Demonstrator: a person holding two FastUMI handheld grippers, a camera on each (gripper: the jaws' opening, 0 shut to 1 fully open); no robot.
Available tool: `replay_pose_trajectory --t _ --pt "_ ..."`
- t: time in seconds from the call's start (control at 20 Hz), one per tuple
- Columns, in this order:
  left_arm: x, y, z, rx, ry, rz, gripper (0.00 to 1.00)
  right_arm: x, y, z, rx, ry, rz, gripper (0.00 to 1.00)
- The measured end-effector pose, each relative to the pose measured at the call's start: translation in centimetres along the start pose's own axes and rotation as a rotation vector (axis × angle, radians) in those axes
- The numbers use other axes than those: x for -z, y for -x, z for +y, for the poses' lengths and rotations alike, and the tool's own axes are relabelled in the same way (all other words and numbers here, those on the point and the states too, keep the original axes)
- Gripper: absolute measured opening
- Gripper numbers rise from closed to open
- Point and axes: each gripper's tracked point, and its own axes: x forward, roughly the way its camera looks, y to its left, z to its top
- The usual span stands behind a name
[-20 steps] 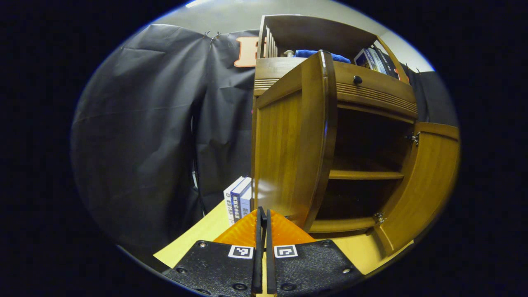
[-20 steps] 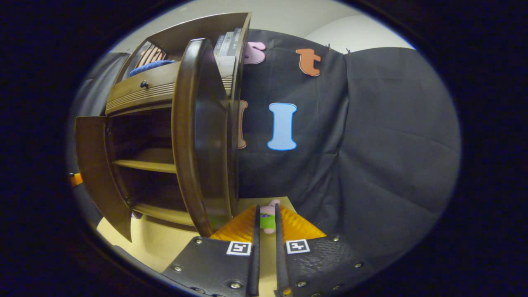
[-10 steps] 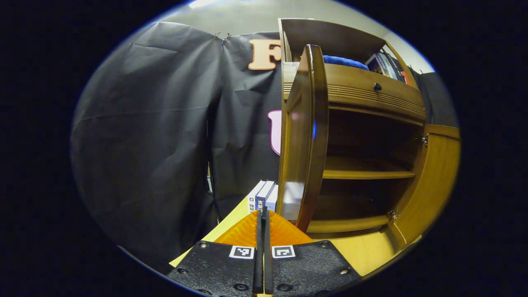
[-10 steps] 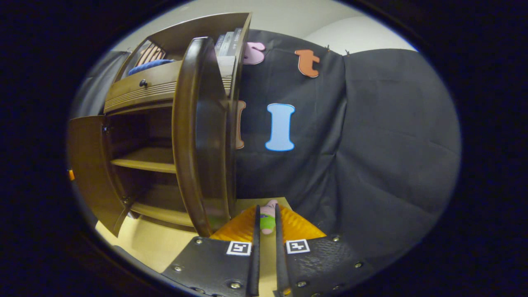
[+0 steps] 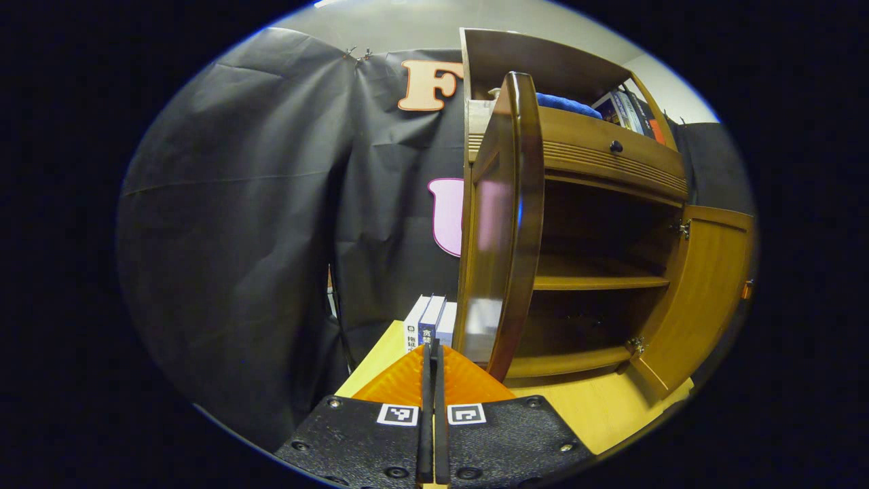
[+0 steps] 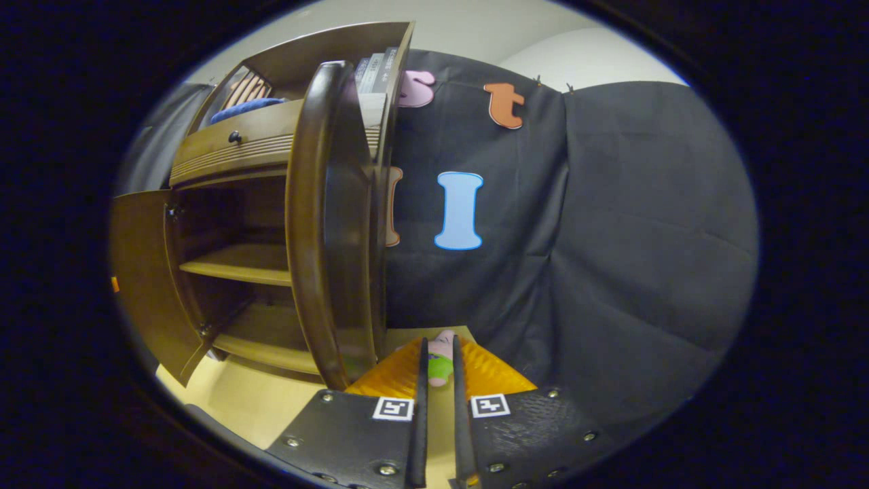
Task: Open the right door of the double-door shoe cabinet with the right hand, and open the left door with the left hand.
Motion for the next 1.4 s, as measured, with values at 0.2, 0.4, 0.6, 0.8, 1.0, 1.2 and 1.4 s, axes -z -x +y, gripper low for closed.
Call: replay_pose_trajectory --t 0.2,0.4,0.6,0.8,1.0,1.2,1.4 --pt "-0.1 -0.1 0.4 0.018 0.0 0.01 0.01 -0.1 0.1 -0.1 0.005 0.0 -0.001 0.17" --pt "-0.2 0.0 1.0 0.029 0.002 0.029 0.02 -0.1 -0.2 -0.2 0.006 0.014 -0.001 0.17" --pt "-1.6 0.9 2.9 -0.03 -0.021 -0.007 0.03 -0.6 -0.3 -0.5 -0.003 0.009 -0.008 0.17" --pt "-4.5 2.1 5.4 -0.116 -0.003 -0.053 0.01 -3.3 -0.3 -2.5 0.042 0.002 -0.056 0.16" --pt "-10.1 3.6 7.2 -0.239 -0.048 -0.121 0.01 -8.2 0.7 -5.4 0.14 0.032 -0.129 0.16" --pt "-17.1 4.1 7.7 -0.317 -0.053 -0.179 0.01 -13.8 2.4 -6.8 0.187 0.036 -0.201 0.16" --pt "-23.3 4.6 4.5 -0.297 -0.088 -0.267 0.0 -19.0 3.9 -6.2 0.176 0.007 -0.274 0.16"
